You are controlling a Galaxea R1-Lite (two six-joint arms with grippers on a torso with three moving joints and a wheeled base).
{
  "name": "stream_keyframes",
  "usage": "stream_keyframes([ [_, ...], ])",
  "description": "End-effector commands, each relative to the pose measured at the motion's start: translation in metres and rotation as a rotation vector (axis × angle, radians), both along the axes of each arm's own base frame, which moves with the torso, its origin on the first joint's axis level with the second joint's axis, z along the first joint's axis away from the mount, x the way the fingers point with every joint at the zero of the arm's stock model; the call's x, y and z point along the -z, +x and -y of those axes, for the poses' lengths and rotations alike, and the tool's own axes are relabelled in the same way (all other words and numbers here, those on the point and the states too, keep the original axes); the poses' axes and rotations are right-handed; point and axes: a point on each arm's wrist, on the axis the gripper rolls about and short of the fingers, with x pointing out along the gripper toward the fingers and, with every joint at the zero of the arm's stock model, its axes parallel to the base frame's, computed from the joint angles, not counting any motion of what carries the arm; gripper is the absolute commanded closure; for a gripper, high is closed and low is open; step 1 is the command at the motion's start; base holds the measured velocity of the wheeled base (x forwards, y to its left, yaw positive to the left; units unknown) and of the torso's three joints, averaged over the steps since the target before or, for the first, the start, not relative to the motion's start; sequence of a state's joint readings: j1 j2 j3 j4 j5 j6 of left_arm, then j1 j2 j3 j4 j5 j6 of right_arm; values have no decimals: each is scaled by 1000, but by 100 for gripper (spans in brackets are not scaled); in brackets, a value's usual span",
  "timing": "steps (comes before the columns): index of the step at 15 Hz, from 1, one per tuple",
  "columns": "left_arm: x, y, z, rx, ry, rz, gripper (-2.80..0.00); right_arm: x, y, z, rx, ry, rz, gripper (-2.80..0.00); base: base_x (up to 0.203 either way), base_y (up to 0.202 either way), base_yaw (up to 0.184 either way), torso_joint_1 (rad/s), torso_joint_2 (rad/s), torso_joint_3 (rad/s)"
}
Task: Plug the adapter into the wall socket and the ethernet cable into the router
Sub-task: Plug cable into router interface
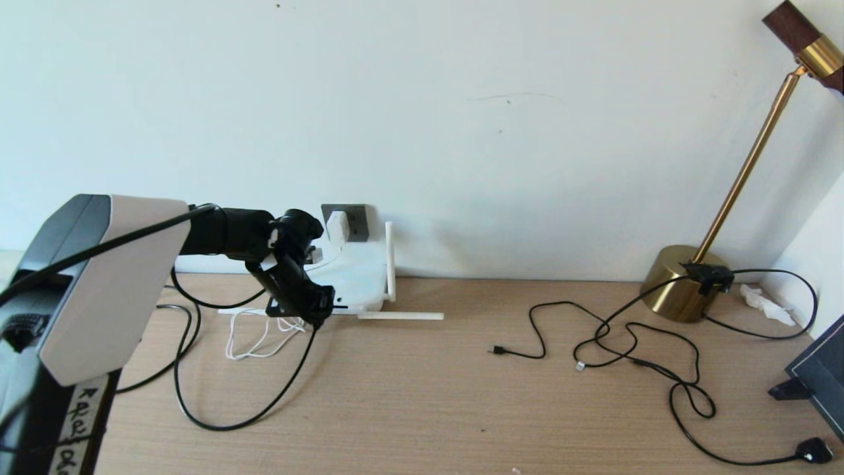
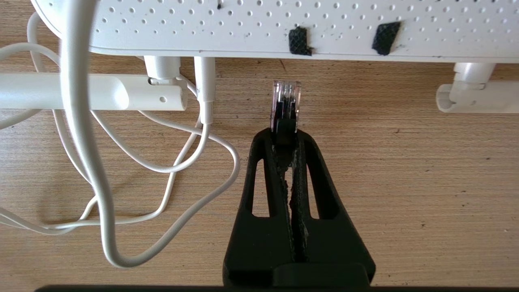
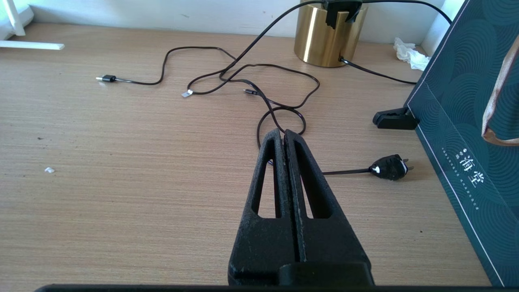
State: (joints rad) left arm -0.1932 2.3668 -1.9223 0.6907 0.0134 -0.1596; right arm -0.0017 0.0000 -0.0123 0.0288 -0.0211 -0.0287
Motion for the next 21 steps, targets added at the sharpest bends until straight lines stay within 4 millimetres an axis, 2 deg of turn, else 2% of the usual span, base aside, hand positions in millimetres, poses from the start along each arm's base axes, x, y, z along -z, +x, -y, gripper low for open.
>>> stream_keyframes([
  [1, 3, 1, 1, -2, 2, -6, 0, 0, 0, 0, 0, -2, -2, 0, 0, 0, 0, 0, 0, 0],
  [21, -7, 6, 8, -12, -31, 80, 0, 0, 0, 0, 0, 0, -2, 0, 0, 0, 0, 0, 0, 0],
])
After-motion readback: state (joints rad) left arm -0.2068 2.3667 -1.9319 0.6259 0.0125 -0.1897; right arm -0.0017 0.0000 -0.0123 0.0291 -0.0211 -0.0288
